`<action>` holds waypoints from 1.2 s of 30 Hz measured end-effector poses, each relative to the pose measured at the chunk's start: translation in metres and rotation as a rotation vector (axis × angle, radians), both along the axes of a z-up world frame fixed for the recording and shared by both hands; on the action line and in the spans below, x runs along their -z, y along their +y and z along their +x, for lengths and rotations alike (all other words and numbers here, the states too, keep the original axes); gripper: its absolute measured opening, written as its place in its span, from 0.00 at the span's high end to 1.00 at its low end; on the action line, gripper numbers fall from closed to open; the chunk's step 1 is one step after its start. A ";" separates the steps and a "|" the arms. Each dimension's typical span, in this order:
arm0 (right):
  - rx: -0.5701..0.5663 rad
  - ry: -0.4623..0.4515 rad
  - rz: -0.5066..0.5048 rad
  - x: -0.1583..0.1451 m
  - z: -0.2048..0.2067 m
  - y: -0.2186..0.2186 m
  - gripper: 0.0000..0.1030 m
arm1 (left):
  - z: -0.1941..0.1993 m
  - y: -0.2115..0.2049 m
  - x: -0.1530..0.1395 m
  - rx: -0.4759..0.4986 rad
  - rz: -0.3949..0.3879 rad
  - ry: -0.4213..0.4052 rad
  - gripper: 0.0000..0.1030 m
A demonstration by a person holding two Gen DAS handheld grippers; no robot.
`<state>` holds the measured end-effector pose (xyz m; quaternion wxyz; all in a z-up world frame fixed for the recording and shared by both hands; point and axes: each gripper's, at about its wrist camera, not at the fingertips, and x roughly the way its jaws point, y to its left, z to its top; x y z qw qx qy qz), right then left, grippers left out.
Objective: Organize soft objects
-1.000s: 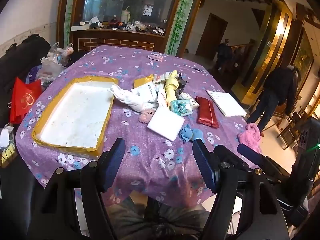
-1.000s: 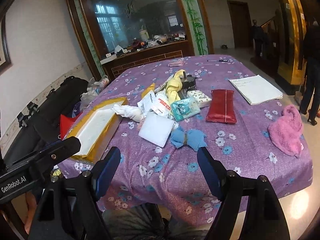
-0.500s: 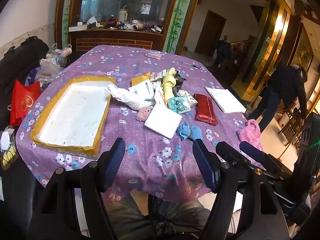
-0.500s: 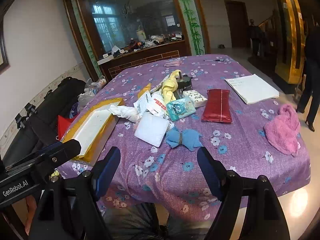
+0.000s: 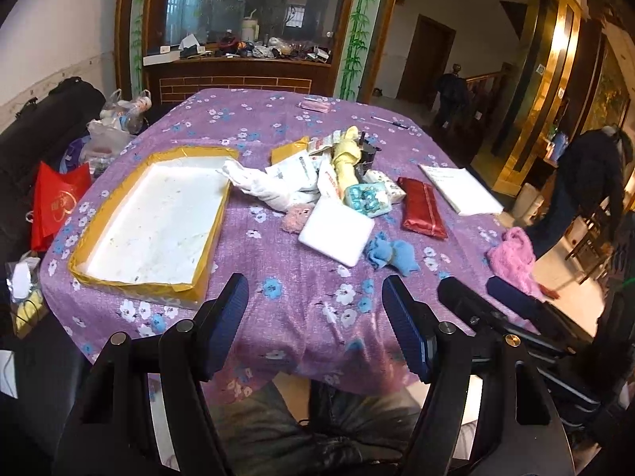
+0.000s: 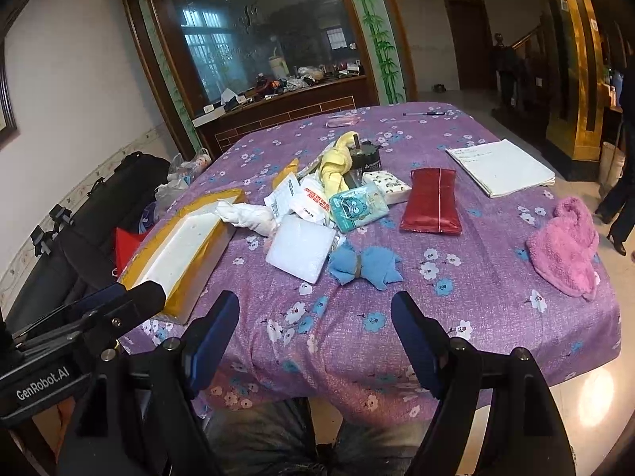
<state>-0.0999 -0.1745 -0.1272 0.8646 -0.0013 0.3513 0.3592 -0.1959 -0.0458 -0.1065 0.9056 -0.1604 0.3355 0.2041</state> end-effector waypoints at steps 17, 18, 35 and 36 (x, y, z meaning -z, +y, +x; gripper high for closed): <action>-0.006 0.024 -0.012 0.012 0.003 0.001 0.23 | 0.003 0.012 0.023 -0.008 -0.025 0.033 0.32; -0.012 0.037 -0.009 0.014 0.006 0.000 0.23 | 0.003 0.015 0.026 -0.003 -0.048 0.034 0.32; -0.027 0.072 -0.083 0.058 0.082 0.038 0.23 | 0.099 0.069 0.071 0.046 -0.191 0.109 0.32; -0.024 0.070 -0.093 0.059 0.087 0.042 0.23 | 0.105 0.072 0.075 0.045 -0.198 0.117 0.32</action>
